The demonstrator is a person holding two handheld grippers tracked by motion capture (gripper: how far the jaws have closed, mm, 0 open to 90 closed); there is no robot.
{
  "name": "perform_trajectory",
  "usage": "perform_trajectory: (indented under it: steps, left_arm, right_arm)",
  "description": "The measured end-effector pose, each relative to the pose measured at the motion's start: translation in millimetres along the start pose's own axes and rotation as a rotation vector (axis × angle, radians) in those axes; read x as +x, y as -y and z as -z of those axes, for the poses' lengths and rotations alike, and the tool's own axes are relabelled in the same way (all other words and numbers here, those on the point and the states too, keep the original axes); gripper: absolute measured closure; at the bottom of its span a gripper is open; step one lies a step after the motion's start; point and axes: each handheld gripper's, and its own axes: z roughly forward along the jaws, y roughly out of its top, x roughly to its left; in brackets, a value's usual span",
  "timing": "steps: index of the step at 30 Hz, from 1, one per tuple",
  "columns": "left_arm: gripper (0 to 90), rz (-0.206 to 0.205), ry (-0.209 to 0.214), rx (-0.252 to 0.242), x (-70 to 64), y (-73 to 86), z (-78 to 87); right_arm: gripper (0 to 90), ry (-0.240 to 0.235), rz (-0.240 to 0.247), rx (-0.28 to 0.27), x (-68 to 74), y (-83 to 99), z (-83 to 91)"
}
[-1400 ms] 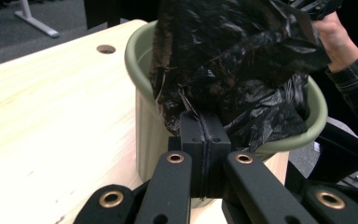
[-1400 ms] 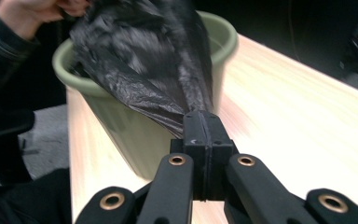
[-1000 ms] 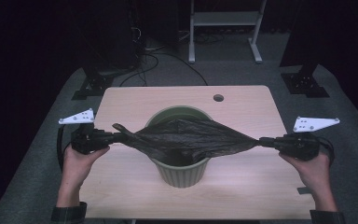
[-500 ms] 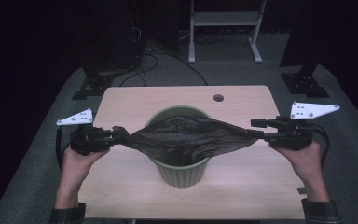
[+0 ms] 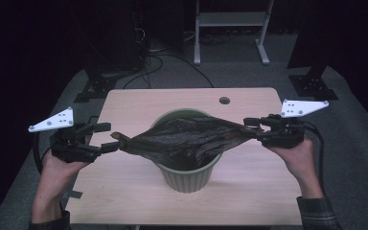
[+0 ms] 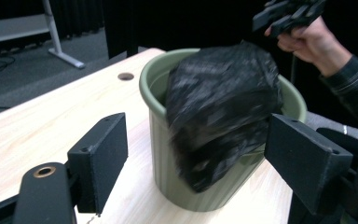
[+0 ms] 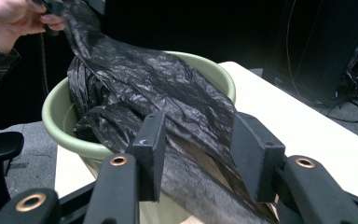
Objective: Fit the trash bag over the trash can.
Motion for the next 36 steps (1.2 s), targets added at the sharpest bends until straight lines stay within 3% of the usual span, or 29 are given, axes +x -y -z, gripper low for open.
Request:
perform_trajectory:
  steps: [6,23,29,36]
  left_arm:
    - [19.9,-0.023,0.007,-0.022,-3.7,-11.4,-3.1]
    - [20.1,-0.105,0.060,-0.010,-17.7,-50.5,-49.2]
    - [20.0,-0.110,0.090,0.030,-21.7,-47.4,-73.9]
    - [20.1,-0.093,0.106,0.052,-19.9,-38.3,-86.9]
  right_arm:
    - [54.8,-0.011,0.014,0.010,-2.1,-3.4,-19.5]
    - [56.4,-0.058,0.053,0.033,2.6,-18.2,-57.6]
    - [56.0,-0.076,0.074,0.054,7.8,-19.4,-67.0]
    - [53.4,-0.092,0.094,0.064,11.9,-18.6,-70.6]
